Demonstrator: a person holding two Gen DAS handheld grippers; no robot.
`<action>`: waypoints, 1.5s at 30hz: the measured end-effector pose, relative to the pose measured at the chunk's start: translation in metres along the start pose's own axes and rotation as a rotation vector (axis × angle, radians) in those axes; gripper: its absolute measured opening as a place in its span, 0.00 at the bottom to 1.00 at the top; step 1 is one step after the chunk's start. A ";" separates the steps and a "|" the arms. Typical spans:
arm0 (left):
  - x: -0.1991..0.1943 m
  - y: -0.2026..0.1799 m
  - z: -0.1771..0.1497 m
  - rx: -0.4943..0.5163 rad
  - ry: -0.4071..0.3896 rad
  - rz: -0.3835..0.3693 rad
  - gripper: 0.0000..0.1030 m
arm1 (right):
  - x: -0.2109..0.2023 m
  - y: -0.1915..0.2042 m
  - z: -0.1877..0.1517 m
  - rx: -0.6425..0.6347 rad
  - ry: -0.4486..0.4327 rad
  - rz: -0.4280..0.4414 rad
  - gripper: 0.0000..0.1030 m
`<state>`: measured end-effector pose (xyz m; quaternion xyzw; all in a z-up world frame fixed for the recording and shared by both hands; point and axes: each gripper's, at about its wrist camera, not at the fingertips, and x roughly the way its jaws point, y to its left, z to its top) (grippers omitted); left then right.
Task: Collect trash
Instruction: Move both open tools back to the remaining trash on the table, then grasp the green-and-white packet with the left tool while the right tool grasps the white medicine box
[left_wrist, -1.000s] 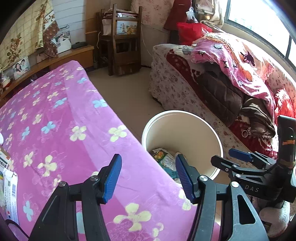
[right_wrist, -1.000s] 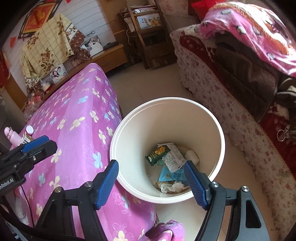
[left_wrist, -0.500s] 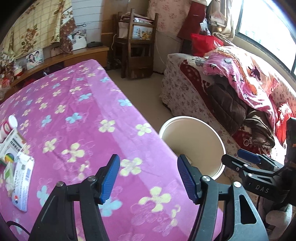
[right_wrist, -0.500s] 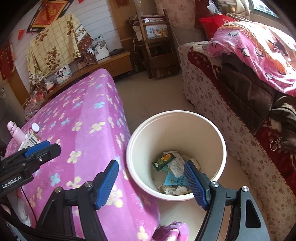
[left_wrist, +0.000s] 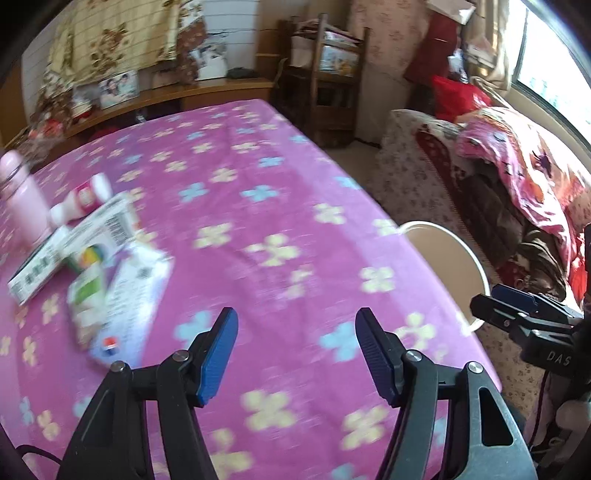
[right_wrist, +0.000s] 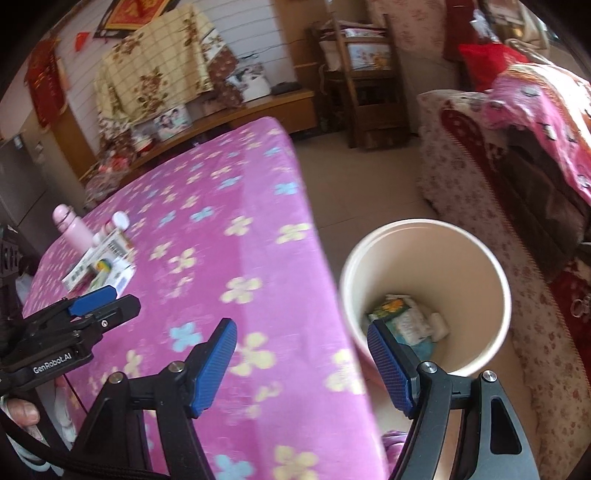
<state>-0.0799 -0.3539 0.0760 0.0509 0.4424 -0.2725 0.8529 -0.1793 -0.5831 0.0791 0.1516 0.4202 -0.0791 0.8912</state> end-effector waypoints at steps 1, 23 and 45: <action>-0.003 0.010 -0.002 -0.009 0.000 0.011 0.65 | 0.003 0.007 0.000 -0.008 0.008 0.012 0.75; 0.039 0.196 0.004 -0.390 0.067 0.111 0.52 | 0.064 0.148 -0.006 -0.203 0.120 0.162 0.75; -0.050 0.250 -0.072 -0.282 0.046 0.212 0.31 | 0.183 0.308 0.023 -0.247 0.207 0.102 0.75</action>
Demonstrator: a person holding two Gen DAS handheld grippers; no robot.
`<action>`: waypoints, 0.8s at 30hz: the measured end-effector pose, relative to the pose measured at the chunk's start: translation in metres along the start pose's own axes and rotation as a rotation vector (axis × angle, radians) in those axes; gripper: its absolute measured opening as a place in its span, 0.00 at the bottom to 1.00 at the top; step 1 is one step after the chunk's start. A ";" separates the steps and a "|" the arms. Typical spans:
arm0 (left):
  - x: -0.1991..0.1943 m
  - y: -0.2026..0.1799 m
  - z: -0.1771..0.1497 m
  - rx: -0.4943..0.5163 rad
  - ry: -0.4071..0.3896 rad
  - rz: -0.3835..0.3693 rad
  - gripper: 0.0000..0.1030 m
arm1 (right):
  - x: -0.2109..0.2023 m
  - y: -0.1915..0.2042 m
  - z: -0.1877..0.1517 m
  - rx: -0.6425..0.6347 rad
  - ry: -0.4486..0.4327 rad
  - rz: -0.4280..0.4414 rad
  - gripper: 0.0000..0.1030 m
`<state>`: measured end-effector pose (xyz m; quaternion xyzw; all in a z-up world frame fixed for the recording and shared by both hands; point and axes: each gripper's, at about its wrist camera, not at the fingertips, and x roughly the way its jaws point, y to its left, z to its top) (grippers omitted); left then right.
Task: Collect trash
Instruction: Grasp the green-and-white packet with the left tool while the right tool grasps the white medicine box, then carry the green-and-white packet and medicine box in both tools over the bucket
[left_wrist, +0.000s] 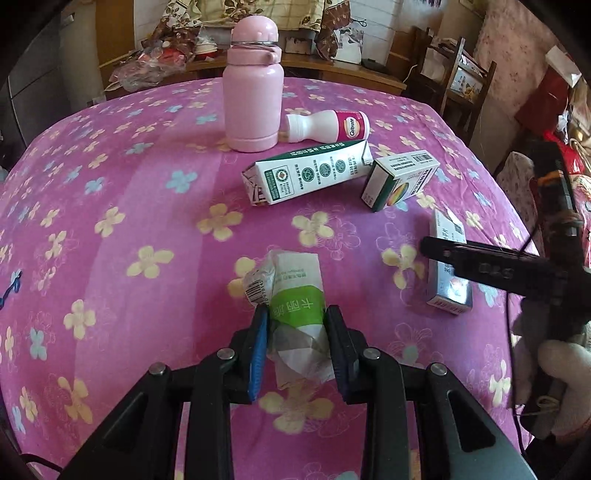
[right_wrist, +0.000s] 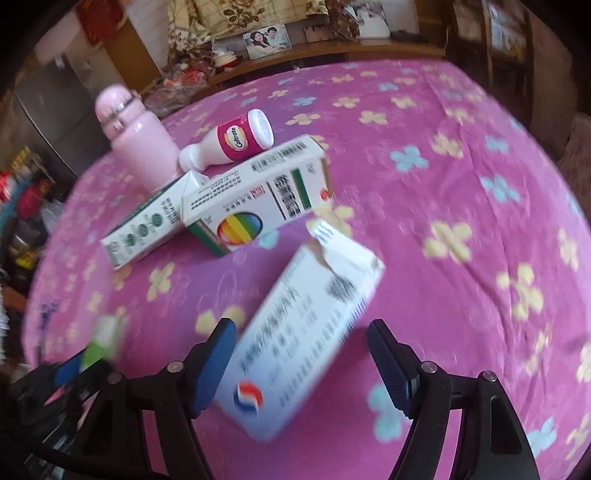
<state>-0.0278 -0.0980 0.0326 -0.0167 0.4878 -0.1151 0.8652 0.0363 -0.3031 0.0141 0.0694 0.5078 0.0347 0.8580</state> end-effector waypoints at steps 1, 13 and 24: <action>0.000 0.000 0.000 -0.003 -0.001 -0.004 0.31 | 0.002 0.006 0.001 -0.021 -0.003 -0.021 0.75; 0.001 -0.034 -0.007 0.018 -0.007 -0.074 0.32 | -0.030 -0.012 -0.049 -0.242 0.034 0.056 0.59; 0.001 -0.069 -0.016 0.065 0.006 -0.082 0.32 | -0.049 -0.039 -0.078 -0.175 0.017 0.030 0.59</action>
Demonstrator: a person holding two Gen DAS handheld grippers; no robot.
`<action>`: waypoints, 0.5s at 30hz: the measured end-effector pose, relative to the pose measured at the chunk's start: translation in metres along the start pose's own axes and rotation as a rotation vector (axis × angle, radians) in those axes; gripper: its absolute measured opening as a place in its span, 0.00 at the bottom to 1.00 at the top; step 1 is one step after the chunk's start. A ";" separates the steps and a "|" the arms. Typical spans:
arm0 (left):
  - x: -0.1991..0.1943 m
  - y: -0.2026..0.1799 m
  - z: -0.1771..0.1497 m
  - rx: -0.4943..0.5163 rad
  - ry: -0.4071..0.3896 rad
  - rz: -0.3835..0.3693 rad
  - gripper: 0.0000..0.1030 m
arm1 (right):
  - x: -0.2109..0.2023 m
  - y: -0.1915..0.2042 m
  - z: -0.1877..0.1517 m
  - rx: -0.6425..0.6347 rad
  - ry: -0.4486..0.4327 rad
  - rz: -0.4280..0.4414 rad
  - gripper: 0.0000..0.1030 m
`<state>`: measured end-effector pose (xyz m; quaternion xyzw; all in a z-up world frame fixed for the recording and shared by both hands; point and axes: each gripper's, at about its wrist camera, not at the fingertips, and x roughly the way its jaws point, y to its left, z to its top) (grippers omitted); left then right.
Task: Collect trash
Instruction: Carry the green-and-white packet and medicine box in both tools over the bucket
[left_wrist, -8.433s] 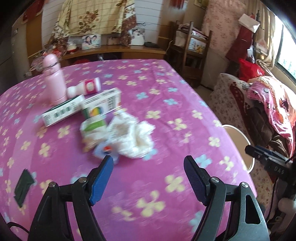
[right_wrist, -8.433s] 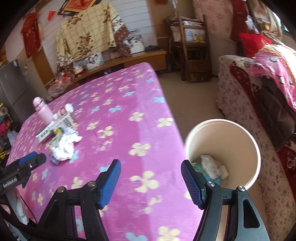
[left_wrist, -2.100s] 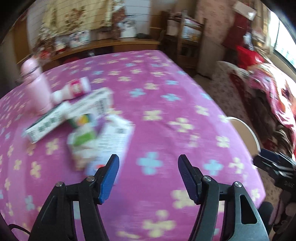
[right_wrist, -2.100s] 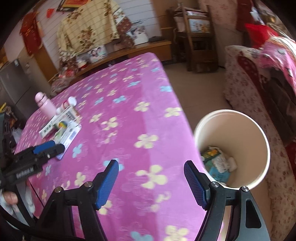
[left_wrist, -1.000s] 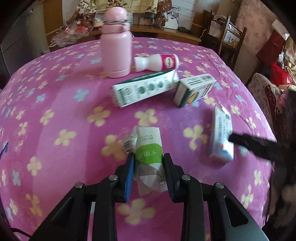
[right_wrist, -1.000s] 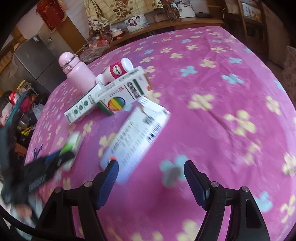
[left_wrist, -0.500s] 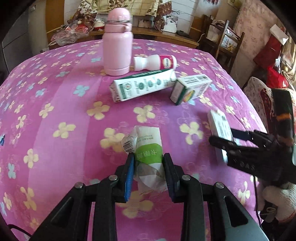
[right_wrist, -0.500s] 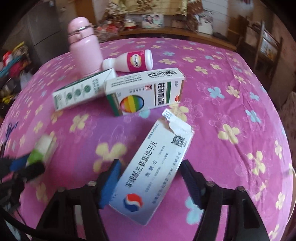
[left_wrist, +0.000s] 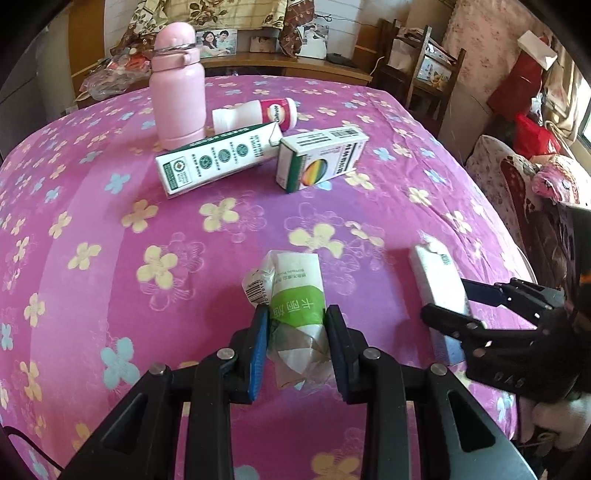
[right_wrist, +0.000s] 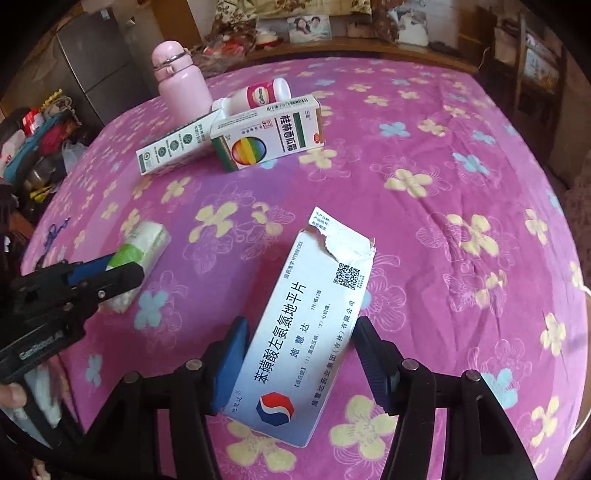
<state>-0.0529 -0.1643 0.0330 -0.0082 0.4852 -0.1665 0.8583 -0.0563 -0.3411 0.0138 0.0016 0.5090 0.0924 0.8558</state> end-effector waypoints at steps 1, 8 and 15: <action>-0.001 -0.002 0.000 0.004 -0.001 -0.001 0.32 | -0.001 0.003 -0.003 -0.007 -0.009 -0.002 0.58; -0.008 -0.031 0.004 0.041 -0.021 -0.023 0.32 | -0.033 -0.006 -0.007 -0.015 -0.059 0.015 0.58; -0.006 -0.077 0.010 0.092 -0.032 -0.055 0.32 | -0.070 -0.046 -0.020 0.041 -0.103 -0.007 0.58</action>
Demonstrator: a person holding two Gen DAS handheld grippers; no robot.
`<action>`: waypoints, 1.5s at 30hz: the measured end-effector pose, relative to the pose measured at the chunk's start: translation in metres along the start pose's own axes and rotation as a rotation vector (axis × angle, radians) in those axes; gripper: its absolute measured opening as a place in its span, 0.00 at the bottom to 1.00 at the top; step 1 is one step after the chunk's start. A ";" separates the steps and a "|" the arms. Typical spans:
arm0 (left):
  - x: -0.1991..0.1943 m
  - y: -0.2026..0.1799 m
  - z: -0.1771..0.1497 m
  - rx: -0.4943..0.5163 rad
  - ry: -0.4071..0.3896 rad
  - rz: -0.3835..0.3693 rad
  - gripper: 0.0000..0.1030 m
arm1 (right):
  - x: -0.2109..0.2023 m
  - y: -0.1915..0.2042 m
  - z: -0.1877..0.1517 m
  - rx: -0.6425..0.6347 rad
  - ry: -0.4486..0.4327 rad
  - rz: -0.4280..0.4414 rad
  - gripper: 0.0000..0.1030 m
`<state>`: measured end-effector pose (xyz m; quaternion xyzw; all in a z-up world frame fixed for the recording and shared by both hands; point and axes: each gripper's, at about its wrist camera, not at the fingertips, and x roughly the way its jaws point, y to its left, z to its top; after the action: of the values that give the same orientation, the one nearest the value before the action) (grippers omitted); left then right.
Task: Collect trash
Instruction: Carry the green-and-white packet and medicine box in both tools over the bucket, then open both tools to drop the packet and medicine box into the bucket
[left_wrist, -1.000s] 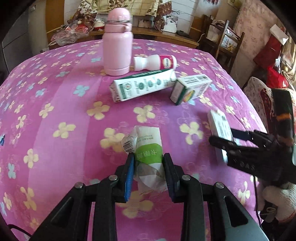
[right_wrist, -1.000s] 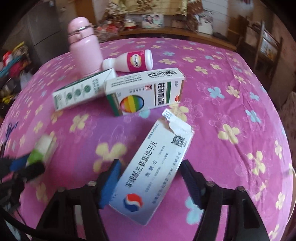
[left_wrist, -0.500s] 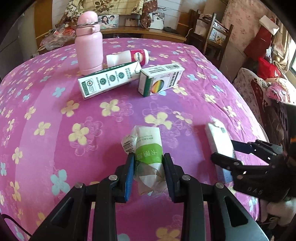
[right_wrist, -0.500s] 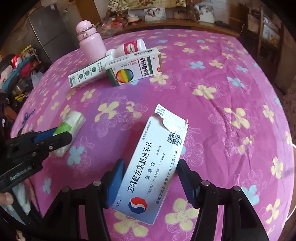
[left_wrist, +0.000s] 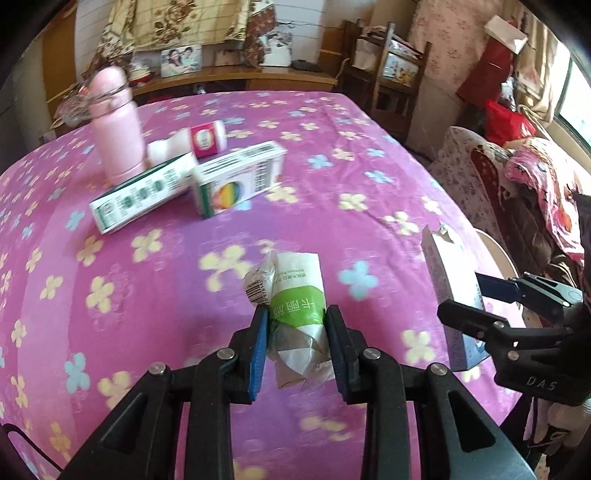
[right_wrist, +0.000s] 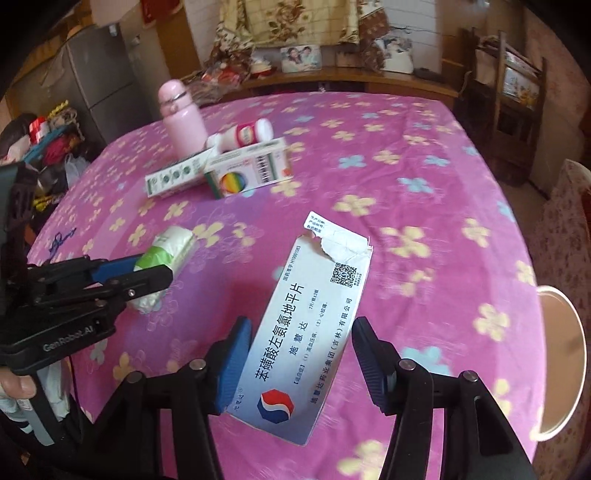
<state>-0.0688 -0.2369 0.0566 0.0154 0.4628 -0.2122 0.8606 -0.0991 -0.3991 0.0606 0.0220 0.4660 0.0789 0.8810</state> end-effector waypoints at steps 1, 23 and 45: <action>0.000 -0.006 0.001 0.007 0.000 -0.006 0.32 | -0.005 -0.007 -0.002 0.007 -0.006 -0.009 0.58; 0.028 -0.174 0.025 0.218 0.020 -0.157 0.32 | -0.082 -0.155 -0.051 0.194 -0.067 -0.175 0.58; 0.085 -0.297 0.042 0.338 0.083 -0.285 0.32 | -0.088 -0.285 -0.107 0.414 -0.031 -0.308 0.58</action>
<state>-0.1074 -0.5458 0.0628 0.1028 0.4533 -0.4055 0.7871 -0.2022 -0.6981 0.0405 0.1317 0.4567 -0.1539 0.8663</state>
